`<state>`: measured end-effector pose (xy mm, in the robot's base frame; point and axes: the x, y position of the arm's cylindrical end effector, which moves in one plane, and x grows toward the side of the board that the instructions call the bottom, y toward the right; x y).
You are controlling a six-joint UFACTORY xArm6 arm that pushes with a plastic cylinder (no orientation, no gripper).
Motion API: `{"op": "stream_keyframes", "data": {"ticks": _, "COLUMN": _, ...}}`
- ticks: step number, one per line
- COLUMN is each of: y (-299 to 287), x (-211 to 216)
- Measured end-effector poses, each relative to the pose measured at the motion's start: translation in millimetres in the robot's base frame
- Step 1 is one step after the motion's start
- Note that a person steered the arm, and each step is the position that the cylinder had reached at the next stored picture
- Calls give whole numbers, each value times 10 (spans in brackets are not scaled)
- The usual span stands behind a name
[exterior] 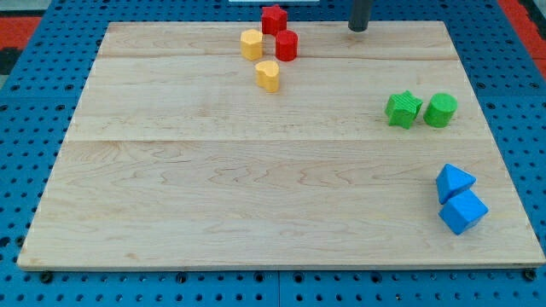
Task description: Slide the red circle to the right of the yellow heart
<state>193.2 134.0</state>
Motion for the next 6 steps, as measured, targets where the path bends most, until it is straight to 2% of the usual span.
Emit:
{"op": "stream_keyframes", "data": {"ticks": 2, "y": -357, "x": -9}}
{"op": "stream_keyframes", "data": {"ticks": 3, "y": -889, "x": 61}}
{"op": "stream_keyframes", "data": {"ticks": 5, "y": -1468, "x": 650}}
{"op": "stream_keyframes", "data": {"ticks": 6, "y": -1285, "x": 690}}
